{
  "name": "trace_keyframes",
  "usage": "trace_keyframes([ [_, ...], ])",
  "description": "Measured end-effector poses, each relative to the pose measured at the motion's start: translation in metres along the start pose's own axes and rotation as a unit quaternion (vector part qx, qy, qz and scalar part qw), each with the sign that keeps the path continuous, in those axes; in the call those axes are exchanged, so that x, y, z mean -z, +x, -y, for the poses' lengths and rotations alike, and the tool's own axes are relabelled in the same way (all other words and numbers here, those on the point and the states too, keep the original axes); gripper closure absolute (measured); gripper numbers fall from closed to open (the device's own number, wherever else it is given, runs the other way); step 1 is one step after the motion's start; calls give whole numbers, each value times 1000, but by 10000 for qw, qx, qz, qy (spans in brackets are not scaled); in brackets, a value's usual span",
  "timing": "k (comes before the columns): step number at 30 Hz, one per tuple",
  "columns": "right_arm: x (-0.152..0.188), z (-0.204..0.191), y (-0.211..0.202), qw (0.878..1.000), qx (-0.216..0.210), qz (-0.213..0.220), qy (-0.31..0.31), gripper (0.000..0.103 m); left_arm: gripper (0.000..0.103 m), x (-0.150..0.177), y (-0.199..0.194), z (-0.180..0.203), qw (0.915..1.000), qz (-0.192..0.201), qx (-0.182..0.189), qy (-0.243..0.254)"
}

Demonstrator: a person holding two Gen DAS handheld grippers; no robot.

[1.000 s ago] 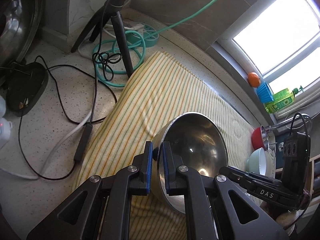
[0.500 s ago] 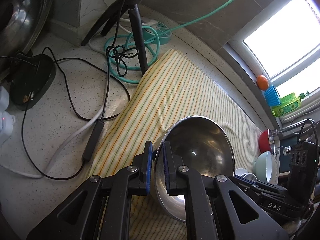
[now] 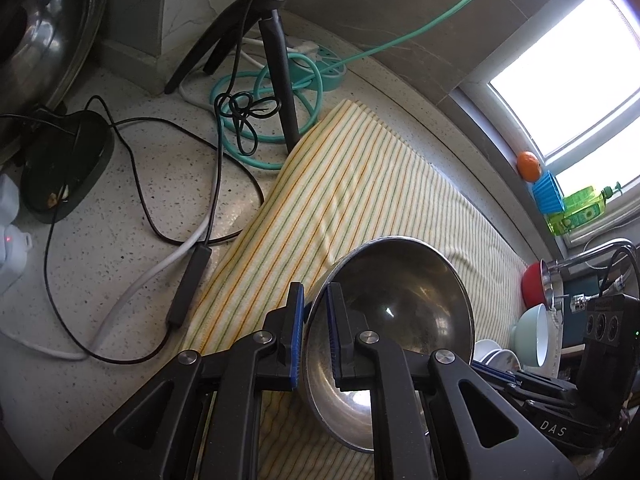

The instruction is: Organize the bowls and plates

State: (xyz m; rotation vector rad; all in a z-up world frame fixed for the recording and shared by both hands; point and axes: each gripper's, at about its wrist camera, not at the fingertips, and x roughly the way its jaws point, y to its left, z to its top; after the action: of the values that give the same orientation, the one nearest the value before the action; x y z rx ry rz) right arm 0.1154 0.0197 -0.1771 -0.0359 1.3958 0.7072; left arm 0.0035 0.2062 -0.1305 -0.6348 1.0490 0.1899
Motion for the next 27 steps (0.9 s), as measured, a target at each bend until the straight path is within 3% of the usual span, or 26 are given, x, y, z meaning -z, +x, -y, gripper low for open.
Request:
trace_keyframes([
  [13,5,-3,-15,9991,224,302,-214,90,93,3,-8,2,9999,112,-49,14],
  [27,15,27,-54,9970,119,750,155,90,93,9,-30,25,9991,383,83,141],
])
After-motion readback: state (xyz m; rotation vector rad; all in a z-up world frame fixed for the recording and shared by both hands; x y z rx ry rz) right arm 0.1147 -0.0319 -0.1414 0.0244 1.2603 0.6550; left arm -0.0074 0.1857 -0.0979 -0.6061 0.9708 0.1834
